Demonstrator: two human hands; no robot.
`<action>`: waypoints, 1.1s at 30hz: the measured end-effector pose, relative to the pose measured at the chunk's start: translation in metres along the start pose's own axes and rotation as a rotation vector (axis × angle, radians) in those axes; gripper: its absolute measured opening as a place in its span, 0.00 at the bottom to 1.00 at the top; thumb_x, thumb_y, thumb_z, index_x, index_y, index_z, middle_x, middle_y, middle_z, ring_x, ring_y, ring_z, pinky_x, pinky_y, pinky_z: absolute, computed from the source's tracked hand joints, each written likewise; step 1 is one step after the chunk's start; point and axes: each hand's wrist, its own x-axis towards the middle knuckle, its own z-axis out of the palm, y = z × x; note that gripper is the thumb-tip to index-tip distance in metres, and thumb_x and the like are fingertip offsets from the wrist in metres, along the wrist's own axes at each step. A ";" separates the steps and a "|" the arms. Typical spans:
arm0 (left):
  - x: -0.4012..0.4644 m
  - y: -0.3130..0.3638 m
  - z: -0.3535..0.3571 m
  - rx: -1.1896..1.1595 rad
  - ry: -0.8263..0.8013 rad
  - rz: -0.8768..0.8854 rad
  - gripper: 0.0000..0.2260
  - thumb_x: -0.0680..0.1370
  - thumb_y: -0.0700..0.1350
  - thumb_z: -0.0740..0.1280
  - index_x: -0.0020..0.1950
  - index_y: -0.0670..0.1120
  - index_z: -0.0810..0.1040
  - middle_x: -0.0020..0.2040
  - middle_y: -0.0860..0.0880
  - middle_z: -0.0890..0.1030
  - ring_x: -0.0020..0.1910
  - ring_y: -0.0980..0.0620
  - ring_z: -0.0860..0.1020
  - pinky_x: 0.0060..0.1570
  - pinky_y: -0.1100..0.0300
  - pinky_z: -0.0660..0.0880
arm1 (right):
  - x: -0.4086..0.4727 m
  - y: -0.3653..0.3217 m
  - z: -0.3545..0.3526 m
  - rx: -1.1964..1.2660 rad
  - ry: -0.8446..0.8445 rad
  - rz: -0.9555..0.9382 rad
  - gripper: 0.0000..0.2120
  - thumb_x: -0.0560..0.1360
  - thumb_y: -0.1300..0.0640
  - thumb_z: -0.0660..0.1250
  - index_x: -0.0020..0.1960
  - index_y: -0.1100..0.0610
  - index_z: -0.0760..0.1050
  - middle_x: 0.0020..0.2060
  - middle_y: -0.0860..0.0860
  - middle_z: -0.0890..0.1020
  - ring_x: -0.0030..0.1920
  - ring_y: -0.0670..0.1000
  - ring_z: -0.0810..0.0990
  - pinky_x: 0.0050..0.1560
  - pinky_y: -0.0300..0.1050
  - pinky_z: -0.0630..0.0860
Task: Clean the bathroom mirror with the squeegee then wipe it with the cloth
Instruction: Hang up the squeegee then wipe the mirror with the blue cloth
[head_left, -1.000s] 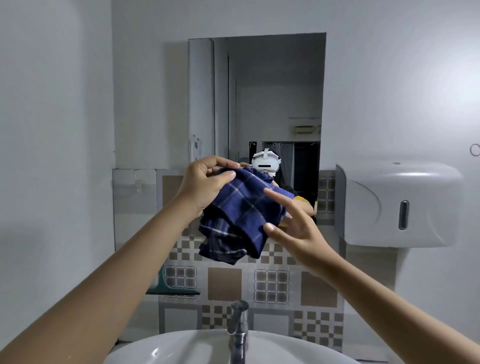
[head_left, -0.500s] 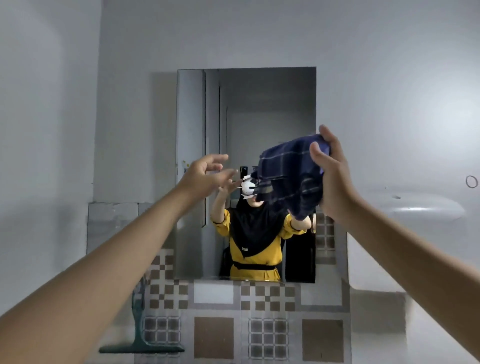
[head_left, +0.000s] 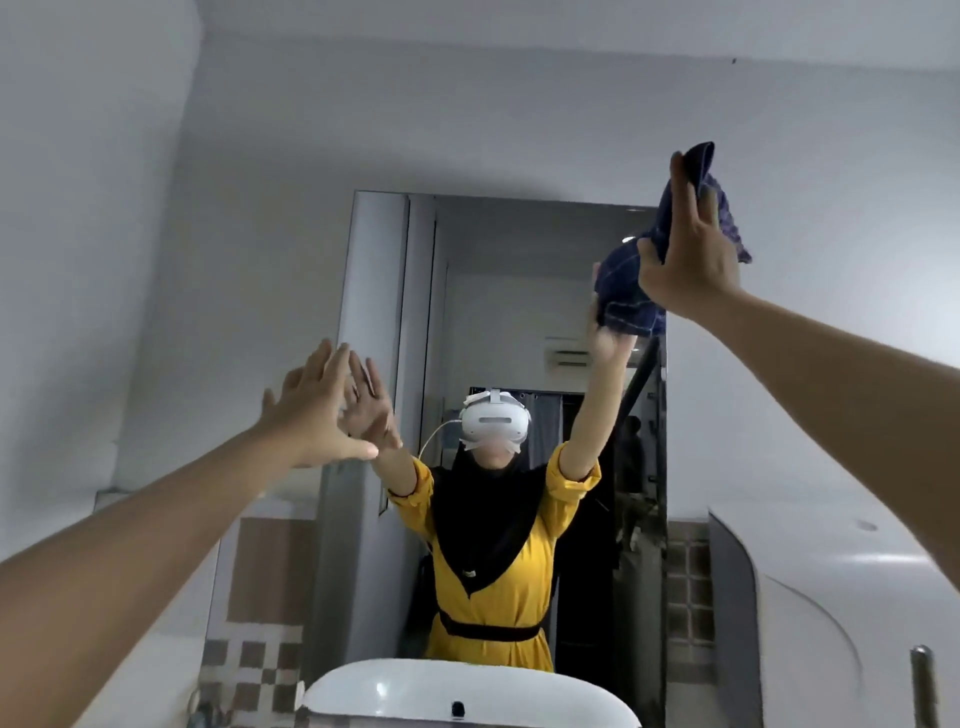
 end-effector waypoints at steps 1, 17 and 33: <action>0.003 -0.004 0.002 0.045 -0.010 0.009 0.56 0.66 0.59 0.74 0.77 0.49 0.36 0.78 0.48 0.37 0.77 0.40 0.46 0.71 0.34 0.51 | 0.009 0.005 0.006 -0.019 -0.026 0.025 0.38 0.77 0.56 0.61 0.78 0.47 0.41 0.75 0.56 0.59 0.68 0.65 0.67 0.57 0.61 0.69; 0.029 -0.040 0.047 0.235 0.043 0.107 0.64 0.62 0.63 0.74 0.71 0.48 0.22 0.70 0.54 0.20 0.74 0.45 0.51 0.71 0.39 0.54 | 0.016 -0.051 0.118 0.053 -0.078 -0.097 0.29 0.80 0.50 0.55 0.77 0.39 0.47 0.77 0.42 0.57 0.78 0.57 0.41 0.67 0.75 0.34; 0.041 -0.059 0.060 0.214 0.139 0.174 0.65 0.60 0.63 0.76 0.72 0.49 0.25 0.71 0.55 0.21 0.69 0.44 0.61 0.68 0.38 0.62 | 0.021 -0.168 0.169 0.075 -0.002 -0.100 0.38 0.78 0.48 0.60 0.78 0.53 0.41 0.70 0.50 0.67 0.64 0.59 0.64 0.61 0.59 0.60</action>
